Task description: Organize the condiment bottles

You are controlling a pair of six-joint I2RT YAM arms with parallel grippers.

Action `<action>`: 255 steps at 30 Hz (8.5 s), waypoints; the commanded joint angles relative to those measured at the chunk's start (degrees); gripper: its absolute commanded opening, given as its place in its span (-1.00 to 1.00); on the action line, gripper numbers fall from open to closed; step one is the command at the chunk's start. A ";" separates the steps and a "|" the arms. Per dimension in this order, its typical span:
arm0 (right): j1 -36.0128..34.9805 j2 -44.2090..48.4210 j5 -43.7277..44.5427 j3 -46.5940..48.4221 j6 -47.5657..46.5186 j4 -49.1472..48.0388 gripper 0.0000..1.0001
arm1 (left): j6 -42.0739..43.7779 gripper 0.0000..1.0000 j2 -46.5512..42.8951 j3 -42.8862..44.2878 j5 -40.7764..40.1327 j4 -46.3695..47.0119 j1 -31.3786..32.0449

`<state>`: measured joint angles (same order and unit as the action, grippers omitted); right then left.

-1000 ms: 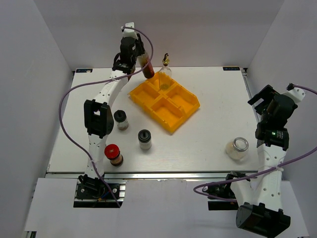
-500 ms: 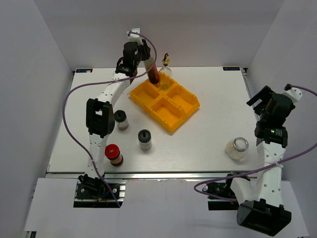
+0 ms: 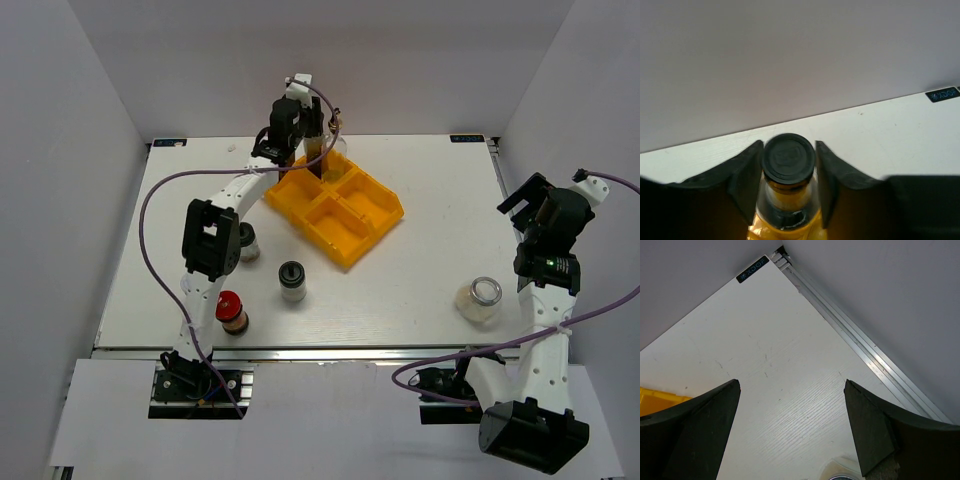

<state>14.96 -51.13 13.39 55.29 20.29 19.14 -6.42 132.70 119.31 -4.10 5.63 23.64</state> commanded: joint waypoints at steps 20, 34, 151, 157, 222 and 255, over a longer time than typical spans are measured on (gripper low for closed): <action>0.07 0.60 -9.07 2.63 -2.01 4.06 0.79 | 0.26 0.96 -21.68 -9.61 -7.67 0.00 0.53; -23.19 -2.91 -13.87 2.54 -9.83 8.90 0.79 | -13.43 0.96 -52.43 -37.09 -25.42 -22.85 0.53; -59.17 -62.00 -0.29 39.65 -17.67 -22.56 0.79 | -31.99 0.96 -68.37 -63.67 -24.03 -36.65 0.53; -59.17 -46.18 5.49 22.80 -11.79 -26.43 0.79 | -29.62 0.96 -68.02 -63.85 -21.22 -36.13 0.53; -57.41 -3.35 30.39 -21.89 0.27 -26.08 0.79 | -18.81 -0.82 -12.93 -2.86 -2.59 -37.70 -6.59; -53.37 -5.12 27.22 -20.13 2.38 -20.98 0.79 | -14.85 0.96 -11.15 -4.61 -6.70 -41.04 -3.69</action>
<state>-38.63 -58.17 40.49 32.88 21.58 -2.44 -21.52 124.40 112.22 -8.14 -34.26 19.75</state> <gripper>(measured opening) 0.896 0.952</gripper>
